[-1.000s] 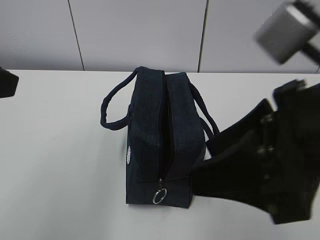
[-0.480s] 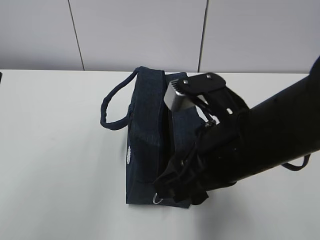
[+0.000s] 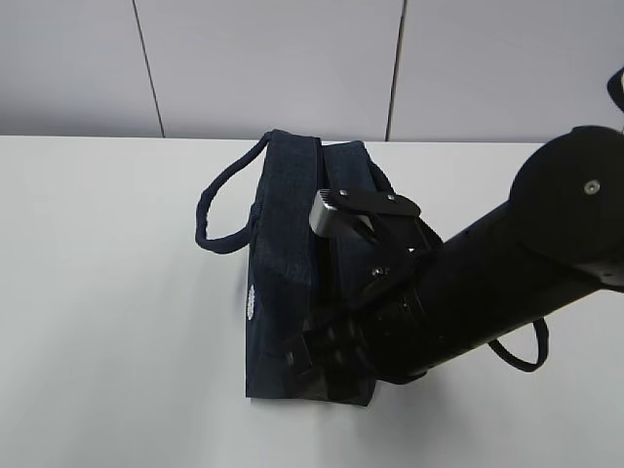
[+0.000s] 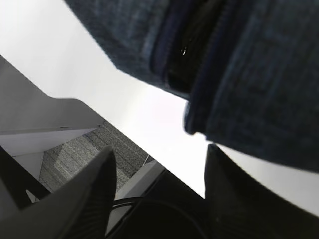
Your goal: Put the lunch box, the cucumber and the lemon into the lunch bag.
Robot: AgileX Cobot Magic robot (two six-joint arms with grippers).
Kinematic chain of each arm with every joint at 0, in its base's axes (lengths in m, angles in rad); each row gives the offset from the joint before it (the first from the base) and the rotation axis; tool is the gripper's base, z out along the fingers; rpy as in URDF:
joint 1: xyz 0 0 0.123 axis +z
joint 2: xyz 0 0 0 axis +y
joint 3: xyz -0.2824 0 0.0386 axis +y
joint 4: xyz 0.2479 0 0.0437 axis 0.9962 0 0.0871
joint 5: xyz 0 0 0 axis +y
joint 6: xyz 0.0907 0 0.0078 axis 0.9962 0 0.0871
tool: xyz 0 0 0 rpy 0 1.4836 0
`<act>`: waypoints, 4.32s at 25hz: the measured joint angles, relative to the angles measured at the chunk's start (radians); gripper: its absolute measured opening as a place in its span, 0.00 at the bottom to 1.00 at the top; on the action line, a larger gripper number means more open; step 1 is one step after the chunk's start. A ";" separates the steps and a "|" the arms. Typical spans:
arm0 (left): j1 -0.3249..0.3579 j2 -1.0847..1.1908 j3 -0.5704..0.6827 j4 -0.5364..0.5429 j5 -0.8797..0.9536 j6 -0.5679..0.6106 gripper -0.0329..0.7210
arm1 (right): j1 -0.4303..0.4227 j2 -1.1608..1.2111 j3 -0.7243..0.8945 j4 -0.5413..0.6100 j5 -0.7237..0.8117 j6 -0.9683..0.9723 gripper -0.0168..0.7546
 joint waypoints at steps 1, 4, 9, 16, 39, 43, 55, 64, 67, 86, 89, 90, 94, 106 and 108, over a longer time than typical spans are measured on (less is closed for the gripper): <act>0.000 0.000 0.000 0.002 0.000 0.000 0.38 | 0.000 0.005 0.000 0.007 -0.009 0.012 0.57; 0.000 0.000 0.000 0.005 0.000 0.000 0.38 | 0.000 0.015 0.000 0.021 -0.039 0.048 0.57; 0.000 0.000 0.000 0.018 0.000 0.000 0.38 | 0.000 0.056 0.000 0.068 -0.051 0.063 0.57; 0.000 0.000 0.000 0.020 0.000 0.000 0.38 | 0.000 0.130 -0.002 0.110 -0.098 0.065 0.57; 0.000 0.000 0.000 0.021 0.000 0.000 0.38 | 0.001 0.220 -0.004 0.166 -0.213 0.099 0.39; 0.000 0.000 0.000 0.021 0.000 0.000 0.38 | 0.001 0.220 -0.004 0.166 -0.219 0.100 0.22; 0.000 0.000 0.000 0.021 0.000 0.000 0.38 | 0.001 0.220 -0.004 0.166 -0.161 0.102 0.02; 0.000 0.000 0.000 0.021 0.000 0.000 0.38 | 0.001 0.209 -0.008 0.139 -0.065 0.102 0.02; 0.000 0.000 0.000 0.021 0.000 0.000 0.38 | 0.001 0.165 -0.008 0.117 -0.037 0.105 0.02; 0.000 0.002 0.013 0.008 0.000 0.000 0.38 | 0.001 0.022 -0.004 -0.029 0.166 0.112 0.02; 0.000 0.024 0.013 -0.010 0.000 0.000 0.38 | 0.001 0.022 -0.004 -0.068 0.191 0.125 0.02; 0.000 0.037 0.013 -0.023 0.000 0.000 0.38 | 0.001 0.022 -0.004 -0.075 0.195 0.127 0.02; 0.000 0.098 0.029 -0.072 -0.014 0.000 0.37 | 0.001 0.022 -0.004 -0.104 0.199 0.131 0.02; 0.000 0.202 0.241 -0.626 -0.144 0.562 0.40 | 0.001 0.022 -0.006 -0.170 0.214 0.130 0.02; 0.000 0.220 0.251 -0.702 -0.144 0.662 0.40 | 0.001 0.022 -0.006 -0.170 0.214 0.128 0.02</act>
